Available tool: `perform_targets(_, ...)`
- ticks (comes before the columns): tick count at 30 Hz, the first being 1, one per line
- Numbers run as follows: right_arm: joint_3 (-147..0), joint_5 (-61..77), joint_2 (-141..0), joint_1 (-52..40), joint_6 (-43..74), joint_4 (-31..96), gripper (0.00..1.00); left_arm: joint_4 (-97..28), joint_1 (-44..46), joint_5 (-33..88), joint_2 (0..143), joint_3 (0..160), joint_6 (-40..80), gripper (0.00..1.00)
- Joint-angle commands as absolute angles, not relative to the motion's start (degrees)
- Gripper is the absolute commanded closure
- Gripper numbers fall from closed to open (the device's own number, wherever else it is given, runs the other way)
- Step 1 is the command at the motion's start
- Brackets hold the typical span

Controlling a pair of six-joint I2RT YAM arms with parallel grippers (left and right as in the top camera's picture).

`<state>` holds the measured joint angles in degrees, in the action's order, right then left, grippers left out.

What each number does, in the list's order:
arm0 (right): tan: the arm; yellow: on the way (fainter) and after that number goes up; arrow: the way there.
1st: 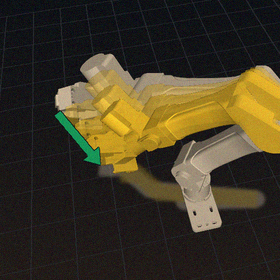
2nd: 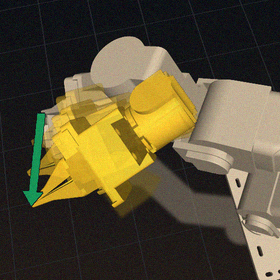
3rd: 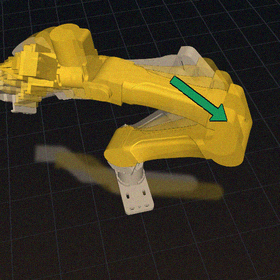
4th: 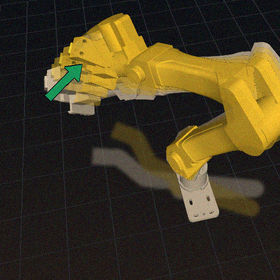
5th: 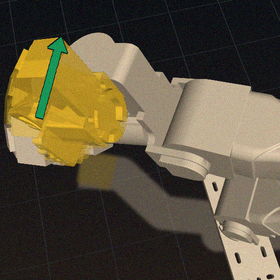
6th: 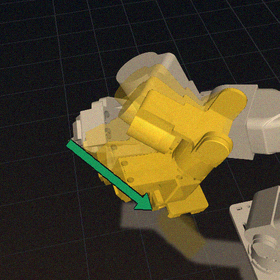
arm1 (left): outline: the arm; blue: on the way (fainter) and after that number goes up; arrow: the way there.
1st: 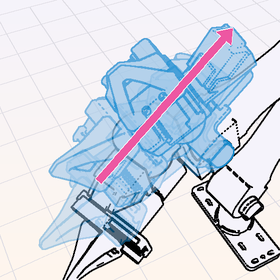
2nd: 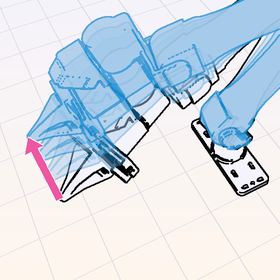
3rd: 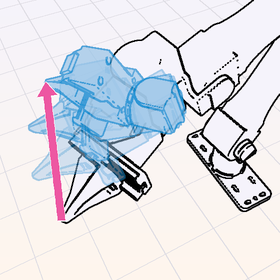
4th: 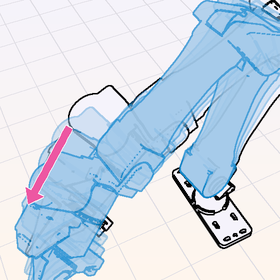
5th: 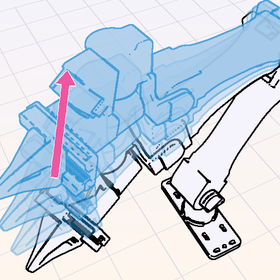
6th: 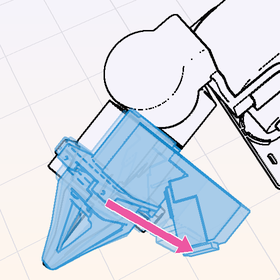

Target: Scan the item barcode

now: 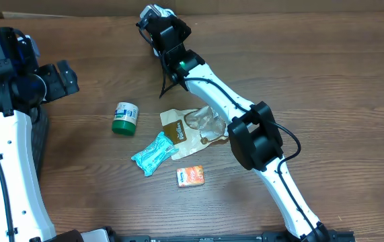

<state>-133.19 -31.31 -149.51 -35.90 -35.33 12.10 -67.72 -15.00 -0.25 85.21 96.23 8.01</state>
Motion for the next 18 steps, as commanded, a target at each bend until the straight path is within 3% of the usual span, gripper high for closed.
perform_targets(1,-134.28,-25.26,-145.21,-35.83,-27.86,14.44,0.96,-67.53,-15.07,-0.56,84.31,96.12,7.73,0.00)
perform_targets(9,-134.34,-12.51,-131.83,-33.87,-8.93,28.08,0.96,-67.51,-15.07,-0.56,84.31,96.12,7.73,0.00)
perform_targets(14,-134.34,2.90,-121.08,-29.12,7.46,44.42,0.96,-67.53,-15.07,-0.56,84.31,96.12,7.73,0.01)
perform_targets(18,-134.34,11.88,-114.19,-23.27,12.45,60.95,0.96,-67.53,-15.07,-0.56,84.31,96.12,7.73,0.01)
